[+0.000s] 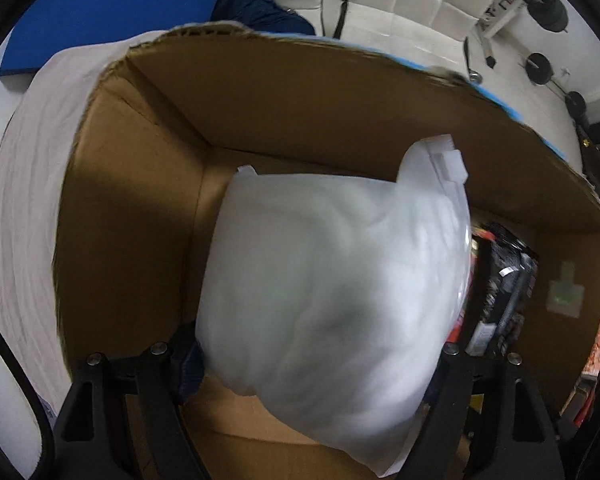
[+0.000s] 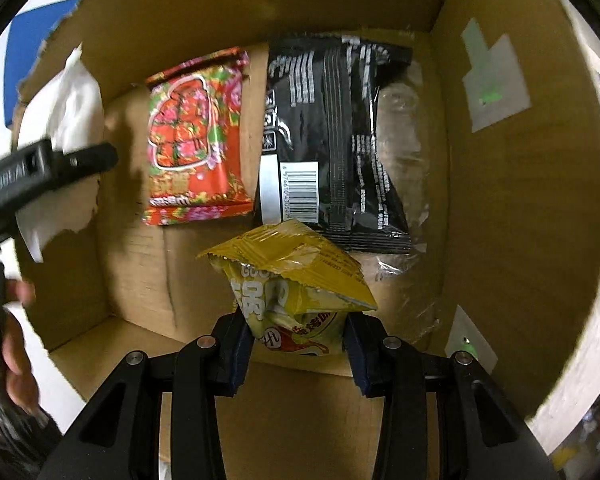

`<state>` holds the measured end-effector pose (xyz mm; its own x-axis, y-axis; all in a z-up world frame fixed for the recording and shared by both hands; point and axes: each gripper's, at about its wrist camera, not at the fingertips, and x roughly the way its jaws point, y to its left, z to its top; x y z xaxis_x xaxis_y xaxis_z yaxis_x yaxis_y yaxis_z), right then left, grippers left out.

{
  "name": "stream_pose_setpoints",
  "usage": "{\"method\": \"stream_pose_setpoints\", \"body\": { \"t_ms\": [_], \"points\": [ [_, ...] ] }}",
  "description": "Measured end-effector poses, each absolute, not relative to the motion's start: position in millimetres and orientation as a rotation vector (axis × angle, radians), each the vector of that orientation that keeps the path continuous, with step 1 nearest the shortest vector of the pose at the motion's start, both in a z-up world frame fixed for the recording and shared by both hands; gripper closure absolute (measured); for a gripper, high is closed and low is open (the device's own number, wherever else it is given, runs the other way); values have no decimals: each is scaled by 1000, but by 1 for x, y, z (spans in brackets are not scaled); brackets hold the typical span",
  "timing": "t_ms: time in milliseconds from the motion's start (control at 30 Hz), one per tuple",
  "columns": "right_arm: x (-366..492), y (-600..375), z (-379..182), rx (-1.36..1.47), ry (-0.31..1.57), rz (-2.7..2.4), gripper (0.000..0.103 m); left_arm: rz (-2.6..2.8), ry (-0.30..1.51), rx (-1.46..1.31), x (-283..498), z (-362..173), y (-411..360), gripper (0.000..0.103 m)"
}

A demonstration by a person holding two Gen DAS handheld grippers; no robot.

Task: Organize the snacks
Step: 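Lower both bags into the box and open both grippers, then move both tools back toward the orange chip bag and wipes pack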

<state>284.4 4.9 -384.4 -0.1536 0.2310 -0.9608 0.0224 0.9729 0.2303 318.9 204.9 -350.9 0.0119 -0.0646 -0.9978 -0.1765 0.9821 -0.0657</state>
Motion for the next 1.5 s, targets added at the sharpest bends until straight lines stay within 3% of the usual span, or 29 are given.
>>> {"method": "stream_pose_setpoints", "body": {
  "t_ms": [433, 600, 733, 833, 867, 1500],
  "points": [
    [273, 31, -408, 112, 1758, 173, 57, 69, 1574, -109, 317, -344, 198, 20],
    [271, 35, -401, 130, 1746, 166, 33, 61, 1522, -108, 321, -321, 197, 3],
    [272, 36, -382, 148, 1720, 182, 23, 59, 1480, -84, 318, -300, 194, 0],
    [267, 44, -368, 139, 1693, 195, 11, 45, 1489, -89, 314, -289, 191, 0],
    [265, 48, -361, 125, 1677, 189, 1, 16, 1516, -103, 310, -289, 188, 0],
    [214, 21, -262, 46, 1417, 153, 0, -1, 1166, -101, 207, -197, 186, 0]
  ]
}}
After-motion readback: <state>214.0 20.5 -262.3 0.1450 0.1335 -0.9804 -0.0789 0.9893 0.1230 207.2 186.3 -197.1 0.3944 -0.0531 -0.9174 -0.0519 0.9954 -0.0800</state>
